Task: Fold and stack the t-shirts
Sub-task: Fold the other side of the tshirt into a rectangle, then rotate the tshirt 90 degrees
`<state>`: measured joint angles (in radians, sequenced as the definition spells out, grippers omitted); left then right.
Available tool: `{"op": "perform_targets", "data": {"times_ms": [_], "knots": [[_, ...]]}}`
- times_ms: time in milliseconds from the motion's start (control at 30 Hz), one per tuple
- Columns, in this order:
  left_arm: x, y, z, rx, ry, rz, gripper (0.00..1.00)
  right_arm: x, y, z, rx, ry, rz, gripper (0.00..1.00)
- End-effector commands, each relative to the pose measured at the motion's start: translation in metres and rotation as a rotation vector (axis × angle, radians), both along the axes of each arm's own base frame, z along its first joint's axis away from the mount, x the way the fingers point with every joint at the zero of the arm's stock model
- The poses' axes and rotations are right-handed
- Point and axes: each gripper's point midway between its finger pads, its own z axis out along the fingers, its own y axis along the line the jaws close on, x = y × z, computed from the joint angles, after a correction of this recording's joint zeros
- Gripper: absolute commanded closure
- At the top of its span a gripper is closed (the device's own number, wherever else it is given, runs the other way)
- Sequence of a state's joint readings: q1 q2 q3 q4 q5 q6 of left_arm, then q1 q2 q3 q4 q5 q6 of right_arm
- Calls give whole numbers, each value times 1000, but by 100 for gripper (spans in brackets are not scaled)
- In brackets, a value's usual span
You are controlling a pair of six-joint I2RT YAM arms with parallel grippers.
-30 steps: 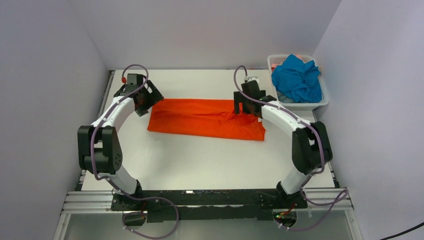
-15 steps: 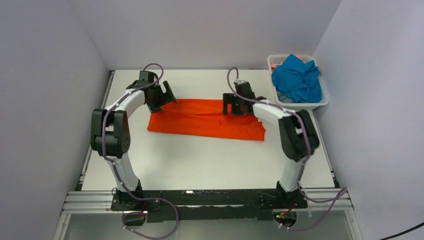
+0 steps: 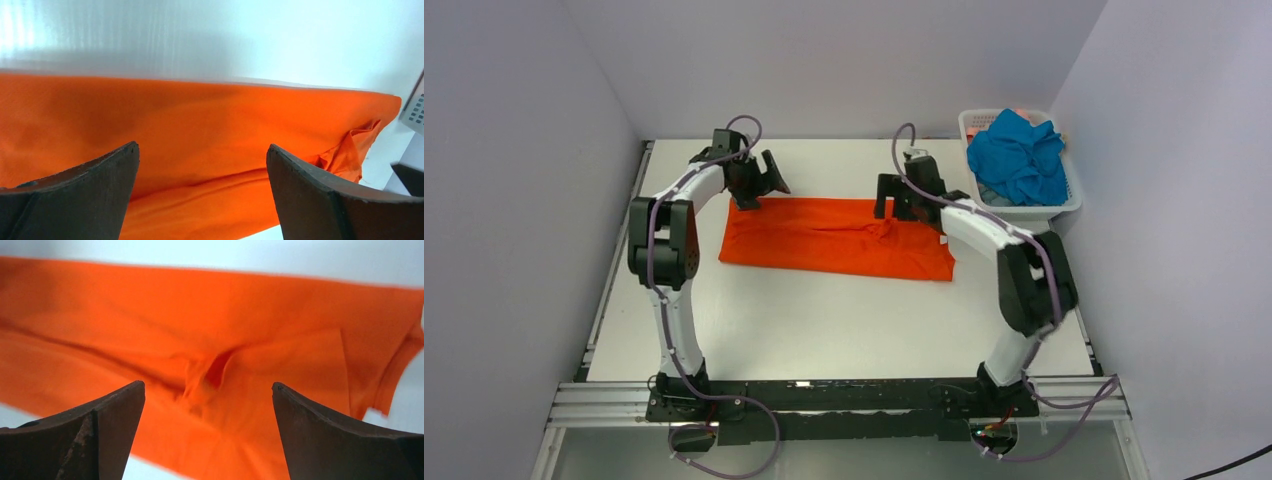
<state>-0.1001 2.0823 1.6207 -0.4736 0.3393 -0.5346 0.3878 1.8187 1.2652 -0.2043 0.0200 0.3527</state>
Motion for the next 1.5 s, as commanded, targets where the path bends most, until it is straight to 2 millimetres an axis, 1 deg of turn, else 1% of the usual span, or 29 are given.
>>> {"op": "perform_targets", "data": {"times_ms": [0, 67, 133, 200, 267, 300, 367, 400, 433, 533, 567, 633, 667, 700, 733, 800, 900, 967, 1033, 1067, 1133, 1167, 1200, 1267, 1300, 1333, 1367, 1433, 1467], "knots": [[9, -16, -13, -45, 17, -61, 1, -46, 4, 15, 174, 24, -37, 0], [1, -17, -27, -46, 61, -71, 0, -77, 9, -2, 249, 106, -25, 0], [-12, -15, -38, -37, 101, -61, 1, -98, 13, -16, 303, 166, -33, 0], [-32, -11, -48, -31, 144, -46, 0, -105, 14, -26, 334, 199, -50, 0], [-59, -11, -55, -44, 184, -31, 1, -101, 12, -39, 317, 234, -78, 0], [-77, -13, -61, -59, 211, -32, 1, -94, 9, -44, 287, 245, -93, 0], [-115, -19, -66, -92, 252, -41, 1, -72, 7, -49, 231, 237, -118, 0], [-137, -22, -69, -104, 275, -42, 1, -53, 11, -44, 224, 212, -119, 0], [-159, -26, -71, -117, 296, -50, 1, -38, 14, -47, 217, 209, -117, 0], [-227, -42, -69, -163, 364, -76, 1, 8, 34, -53, 242, 187, -34, 0], [-256, -46, -73, -165, 391, -84, 1, 24, 41, -55, 245, 181, -2, 0], [-290, -58, -71, -132, 397, -114, 1, 51, 53, -59, 244, 165, 63, 0], [-299, -63, -68, -124, 387, -132, 0, 63, 64, -57, 260, 143, 121, 0], [-304, -64, -64, -110, 381, -136, 1, 73, 74, -57, 276, 123, 167, 0], [-304, -63, -60, -90, 365, -137, 1, 83, 82, -54, 292, 104, 201, 0], [-294, -58, -47, -51, 303, -124, 1, 98, 95, -45, 297, 49, 281, 0], [-276, -68, -11, -107, 156, -147, 1, 117, 101, -26, 264, -33, 343, 0], [-270, -71, 6, -132, 82, -149, 1, 119, 102, -9, 241, -60, 373, 0], [-270, -62, 8, -83, 65, -135, 1, 116, 104, 17, 219, -111, 396, 0], [-271, -55, 7, -43, 70, -124, 1, 114, 103, 30, 201, -135, 400, 0], [-272, -37, 1, 59, 91, -90, 1, 102, 101, 46, 171, -152, 412, 0], [-274, -29, -2, 99, 104, -76, 1, 93, 99, 48, 153, -145, 414, 0], [-276, -22, -4, 131, 113, -60, 1, 81, 99, 55, 134, -149, 424, 0], [-281, -14, -9, 159, 125, -44, 1, 46, 101, 53, 85, -144, 441, 0], [-285, -12, -12, 160, 132, -39, 1, 25, 104, 54, 55, -152, 464, 0], [-290, -10, -17, 155, 142, -40, 1, 0, 107, 48, 23, -146, 489, 0], [-294, -9, -19, 144, 146, -44, 1, -24, 111, 49, -4, -158, 524, 0], [-303, -10, -27, 128, 162, -53, 1, -82, 124, 34, -46, -146, 628, 1], [-306, -10, -31, 121, 170, -53, 1, -111, 133, 35, -46, -151, 682, 2]]}}
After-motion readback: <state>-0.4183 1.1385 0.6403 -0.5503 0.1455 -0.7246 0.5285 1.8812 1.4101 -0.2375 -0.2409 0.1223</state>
